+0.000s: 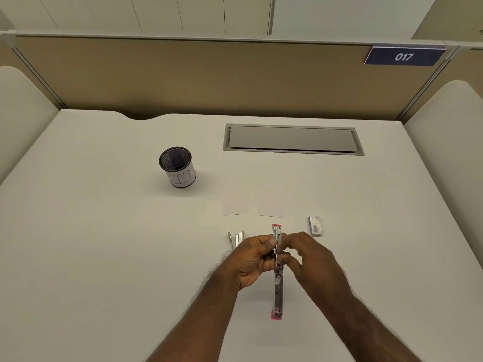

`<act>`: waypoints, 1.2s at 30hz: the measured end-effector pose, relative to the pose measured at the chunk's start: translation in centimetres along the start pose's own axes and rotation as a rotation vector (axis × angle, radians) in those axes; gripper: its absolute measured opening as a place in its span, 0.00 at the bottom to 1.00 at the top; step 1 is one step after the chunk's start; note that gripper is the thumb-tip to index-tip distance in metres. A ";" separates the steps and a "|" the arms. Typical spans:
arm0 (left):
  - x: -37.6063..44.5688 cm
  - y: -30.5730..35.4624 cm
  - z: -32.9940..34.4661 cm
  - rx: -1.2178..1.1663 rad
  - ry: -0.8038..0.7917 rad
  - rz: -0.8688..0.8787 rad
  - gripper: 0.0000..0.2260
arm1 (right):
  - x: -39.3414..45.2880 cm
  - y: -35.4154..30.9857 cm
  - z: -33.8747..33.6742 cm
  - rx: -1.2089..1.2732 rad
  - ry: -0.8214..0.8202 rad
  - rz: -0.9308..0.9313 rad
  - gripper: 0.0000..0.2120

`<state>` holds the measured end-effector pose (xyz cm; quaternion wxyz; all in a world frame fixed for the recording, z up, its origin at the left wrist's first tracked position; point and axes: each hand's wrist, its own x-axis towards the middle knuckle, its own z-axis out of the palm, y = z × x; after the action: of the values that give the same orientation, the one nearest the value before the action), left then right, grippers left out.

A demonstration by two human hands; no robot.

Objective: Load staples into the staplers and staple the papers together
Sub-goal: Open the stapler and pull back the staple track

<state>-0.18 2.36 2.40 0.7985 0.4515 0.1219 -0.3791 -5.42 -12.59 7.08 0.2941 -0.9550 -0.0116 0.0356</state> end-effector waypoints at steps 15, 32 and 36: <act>-0.4 2.5 0.9 0.026 -0.124 0.127 0.12 | -0.7 -0.5 -1.2 0.217 0.309 -0.154 0.09; -0.7 2.9 1.4 0.116 -0.059 0.132 0.11 | 0.1 -1.2 -2.6 -0.152 0.153 -0.181 0.20; -0.6 2.6 1.3 0.123 -0.052 0.128 0.11 | -0.2 -1.1 -2.8 -0.164 0.116 -0.175 0.16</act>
<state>1.04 2.43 5.08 0.7947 0.4965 0.0483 -0.3457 -5.37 -13.26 10.01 0.2174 -0.9716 -0.0807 -0.0466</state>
